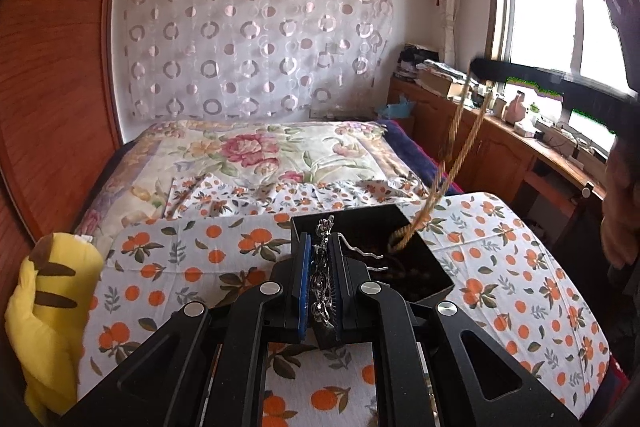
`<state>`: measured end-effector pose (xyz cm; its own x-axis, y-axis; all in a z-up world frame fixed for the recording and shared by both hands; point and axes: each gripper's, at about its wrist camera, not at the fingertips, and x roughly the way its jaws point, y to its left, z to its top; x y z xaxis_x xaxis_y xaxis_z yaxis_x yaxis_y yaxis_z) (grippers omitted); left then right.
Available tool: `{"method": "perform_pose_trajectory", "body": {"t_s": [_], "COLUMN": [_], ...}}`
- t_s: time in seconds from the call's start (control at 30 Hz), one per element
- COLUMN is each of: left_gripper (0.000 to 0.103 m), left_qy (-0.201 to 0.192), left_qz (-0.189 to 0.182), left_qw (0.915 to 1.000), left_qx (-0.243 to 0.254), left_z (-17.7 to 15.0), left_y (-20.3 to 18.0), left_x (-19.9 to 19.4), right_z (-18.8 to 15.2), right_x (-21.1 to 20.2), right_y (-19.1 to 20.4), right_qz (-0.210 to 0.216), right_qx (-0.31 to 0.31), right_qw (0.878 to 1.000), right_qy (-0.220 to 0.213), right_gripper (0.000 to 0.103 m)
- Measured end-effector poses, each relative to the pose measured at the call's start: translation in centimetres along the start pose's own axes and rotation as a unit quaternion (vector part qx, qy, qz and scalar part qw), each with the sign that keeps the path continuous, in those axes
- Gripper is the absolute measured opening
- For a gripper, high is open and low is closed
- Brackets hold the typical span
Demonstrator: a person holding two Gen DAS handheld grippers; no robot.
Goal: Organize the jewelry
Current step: 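Open the left gripper to drop the silver chain into the box while the right gripper opens over it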
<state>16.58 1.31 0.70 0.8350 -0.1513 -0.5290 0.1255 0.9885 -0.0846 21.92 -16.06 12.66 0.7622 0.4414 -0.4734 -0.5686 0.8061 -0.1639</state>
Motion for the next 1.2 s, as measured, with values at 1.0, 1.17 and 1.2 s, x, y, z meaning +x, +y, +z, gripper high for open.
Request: {"method": "perform_pose_trajectory", "body": {"t_s": [1.0, 1.17, 1.2], "left_gripper": [0.027, 0.041, 0.041], "left_qy": [0.051, 0.046, 0.046], "left_qz": [-0.012, -0.013, -0.013], "left_qw": [0.9984, 0.9981, 0.998], "left_qx": [0.023, 0.039, 0.041], "left_z": [-0.4, -1.3, -1.6], "left_y": [-2.4, -2.8, -2.9], "left_x": [5.1, 3.0, 2.6], "right_z": [-13.6, -15.8, -16.2], "right_x": [2.4, 1.7, 1.6], "right_y": [-1.0, -0.4, -0.4], "right_qz": [0.02, 0.032, 0.035], "right_qx": [0.07, 0.081, 0.082], "right_qw": [0.993, 0.99, 0.99], "right_qy": [0.097, 0.109, 0.112], "right_gripper": [0.026, 0.026, 0.026]}}
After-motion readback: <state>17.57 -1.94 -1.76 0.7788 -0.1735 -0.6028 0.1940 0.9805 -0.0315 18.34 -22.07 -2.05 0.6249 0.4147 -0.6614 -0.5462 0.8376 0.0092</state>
